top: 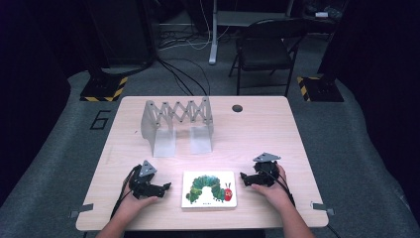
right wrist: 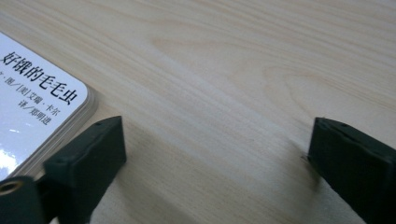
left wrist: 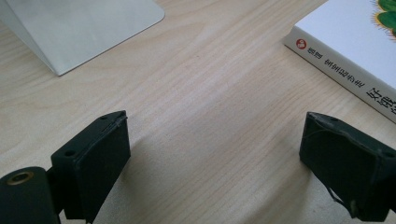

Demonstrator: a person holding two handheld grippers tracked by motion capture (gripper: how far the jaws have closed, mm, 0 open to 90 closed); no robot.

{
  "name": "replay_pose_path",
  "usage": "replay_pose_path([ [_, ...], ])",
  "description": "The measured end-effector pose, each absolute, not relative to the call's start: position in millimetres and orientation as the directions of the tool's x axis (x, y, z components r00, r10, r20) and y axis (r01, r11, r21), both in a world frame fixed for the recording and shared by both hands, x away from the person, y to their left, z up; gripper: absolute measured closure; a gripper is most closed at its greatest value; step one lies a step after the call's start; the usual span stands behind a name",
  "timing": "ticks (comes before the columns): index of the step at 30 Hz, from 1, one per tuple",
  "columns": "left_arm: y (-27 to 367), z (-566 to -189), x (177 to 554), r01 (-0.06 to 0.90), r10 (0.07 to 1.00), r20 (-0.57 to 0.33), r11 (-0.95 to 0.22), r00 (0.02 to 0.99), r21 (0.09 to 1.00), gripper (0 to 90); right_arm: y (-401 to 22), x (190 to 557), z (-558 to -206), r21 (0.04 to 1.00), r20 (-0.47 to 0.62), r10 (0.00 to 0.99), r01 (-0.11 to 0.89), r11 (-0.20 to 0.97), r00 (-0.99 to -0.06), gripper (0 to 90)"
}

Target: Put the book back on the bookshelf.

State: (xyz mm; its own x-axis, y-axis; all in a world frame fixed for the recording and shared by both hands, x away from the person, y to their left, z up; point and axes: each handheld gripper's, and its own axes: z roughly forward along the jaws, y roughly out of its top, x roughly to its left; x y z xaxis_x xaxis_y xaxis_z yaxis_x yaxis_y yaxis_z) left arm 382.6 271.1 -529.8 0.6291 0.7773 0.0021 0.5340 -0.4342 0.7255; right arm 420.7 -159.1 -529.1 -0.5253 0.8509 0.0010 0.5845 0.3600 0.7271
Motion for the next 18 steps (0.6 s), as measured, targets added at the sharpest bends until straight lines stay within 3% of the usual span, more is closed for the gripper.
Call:
replay_pose_path([
  [4,270,-530,382,0.529,0.791,0.019,-0.426,0.612,0.734,9.4,-160,420,-529,0.748,0.003,0.869,0.577,0.326,-0.495,16.2],
  [6,270,-530,381,0.519,0.791,0.024,-0.423,0.611,0.743,15.5,-159,420,-528,0.751,0.001,0.872,0.576,0.323,-0.49,21.4],
  [13,271,-528,380,0.522,0.787,0.017,-0.425,0.617,0.74,22.3,-154,418,-523,0.732,0.0,0.867,0.59,0.34,-0.498,38.4],
  [18,272,-525,378,0.543,0.793,-0.021,-0.398,0.61,0.739,30.2,-148,414,-518,0.711,0.014,0.871,0.618,0.337,-0.491,39.1],
])
